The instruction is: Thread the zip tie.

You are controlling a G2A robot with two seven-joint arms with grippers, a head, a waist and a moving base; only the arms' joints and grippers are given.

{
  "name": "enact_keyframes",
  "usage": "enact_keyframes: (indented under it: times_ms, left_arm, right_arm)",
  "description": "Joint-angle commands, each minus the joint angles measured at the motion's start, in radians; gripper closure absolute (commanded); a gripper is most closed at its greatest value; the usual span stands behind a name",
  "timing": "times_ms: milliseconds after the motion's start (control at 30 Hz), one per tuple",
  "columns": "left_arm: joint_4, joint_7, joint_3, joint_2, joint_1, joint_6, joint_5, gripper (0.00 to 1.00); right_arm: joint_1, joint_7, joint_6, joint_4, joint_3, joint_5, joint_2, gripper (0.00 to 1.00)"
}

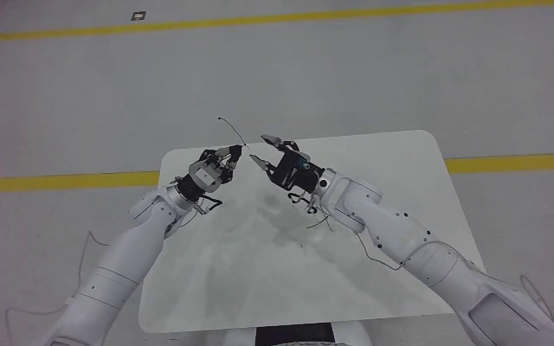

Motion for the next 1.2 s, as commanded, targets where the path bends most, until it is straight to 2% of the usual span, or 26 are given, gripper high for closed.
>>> enact_keyframes:
  times_ms: [0,667,833,1000,1033,1167]
  left_arm:
    - [0.000,0.000,0.000,0.000,0.000,0.000,0.000,1.00]
    - [0.000,0.000,0.000,0.000,0.000,0.000,0.000,1.00]
    - [0.000,0.000,0.000,0.000,0.000,0.000,0.000,1.00]
    - [0.000,0.000,0.000,0.000,0.000,0.000,0.000,1.00]
    - [0.000,0.000,0.000,0.000,0.000,0.000,0.000,1.00]
    - [0.000,0.000,0.000,0.000,0.000,0.000,0.000,1.00]
  right_arm:
    - [-0.001,0.001,-0.004,0.002,0.002,-0.004,-0.005,0.79]
    - [-0.016,-0.008,-0.040,0.010,0.040,-0.055,-0.046,0.82]
    - [-0.026,-0.004,-0.054,0.008,0.052,-0.062,-0.053,0.92]
    - [-0.032,0.003,-0.069,0.009,0.060,-0.067,-0.060,0.96]
    - [-0.033,0.004,-0.071,0.009,0.062,-0.068,-0.062,1.00]
    - [-0.038,0.011,-0.082,0.009,0.070,-0.079,-0.067,1.00]
